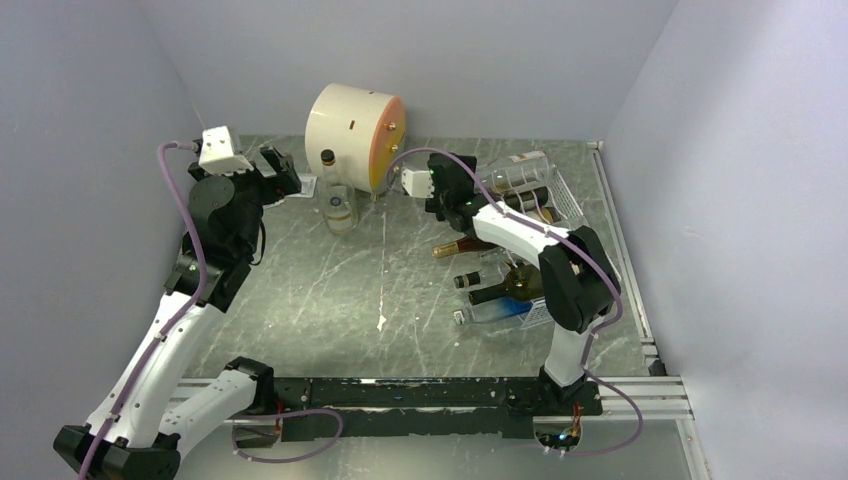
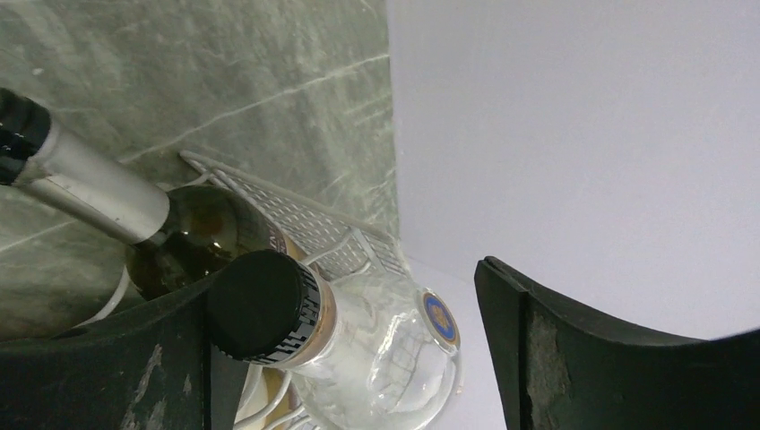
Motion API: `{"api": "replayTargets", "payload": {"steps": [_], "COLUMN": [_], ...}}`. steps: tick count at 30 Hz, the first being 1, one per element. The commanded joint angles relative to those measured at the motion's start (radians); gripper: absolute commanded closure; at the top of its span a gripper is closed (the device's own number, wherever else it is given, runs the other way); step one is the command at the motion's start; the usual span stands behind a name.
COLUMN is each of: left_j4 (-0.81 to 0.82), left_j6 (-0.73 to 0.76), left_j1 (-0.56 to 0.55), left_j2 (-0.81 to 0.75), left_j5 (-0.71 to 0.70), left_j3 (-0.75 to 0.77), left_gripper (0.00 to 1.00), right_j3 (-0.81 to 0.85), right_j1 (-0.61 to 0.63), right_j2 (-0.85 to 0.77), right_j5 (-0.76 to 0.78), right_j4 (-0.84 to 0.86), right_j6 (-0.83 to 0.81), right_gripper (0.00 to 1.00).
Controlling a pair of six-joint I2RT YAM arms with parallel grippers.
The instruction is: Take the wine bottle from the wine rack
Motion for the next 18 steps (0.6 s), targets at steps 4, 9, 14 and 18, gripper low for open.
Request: {"api": "replayTargets", "payload": {"steps": [4, 9, 14, 18], "left_j4": [0.004, 0.007, 0.004, -0.002], "left_j6": [-0.012, -0.015, -0.016, -0.017], "left_j1": [0.004, 0.004, 0.004, 0.005], "left_j2": [-0.001, -0.007, -0.004, 0.000], "left_j5": [-0.004, 0.002, 0.009, 0.014], "left_j3": [0.034, 0.033, 0.034, 0.040], "left_gripper": [0.01, 0.01, 0.01, 0.01], "right_j3": [-0.039, -0.053, -0.059, -0.081], "right_j1": [-0.013, -0.012, -0.003, 0.012], "right_j2": [0.023, 0.038, 0.036, 0.012], "right_j5": [0.069, 0.079, 0.086, 0.084], "right_j4": [0.164, 0.211, 0.202, 0.219], "right_j6": [-0.069, -0.089, -0.086, -0.084], "right_gripper": [0.15, 0.19, 0.28, 0.34]}}
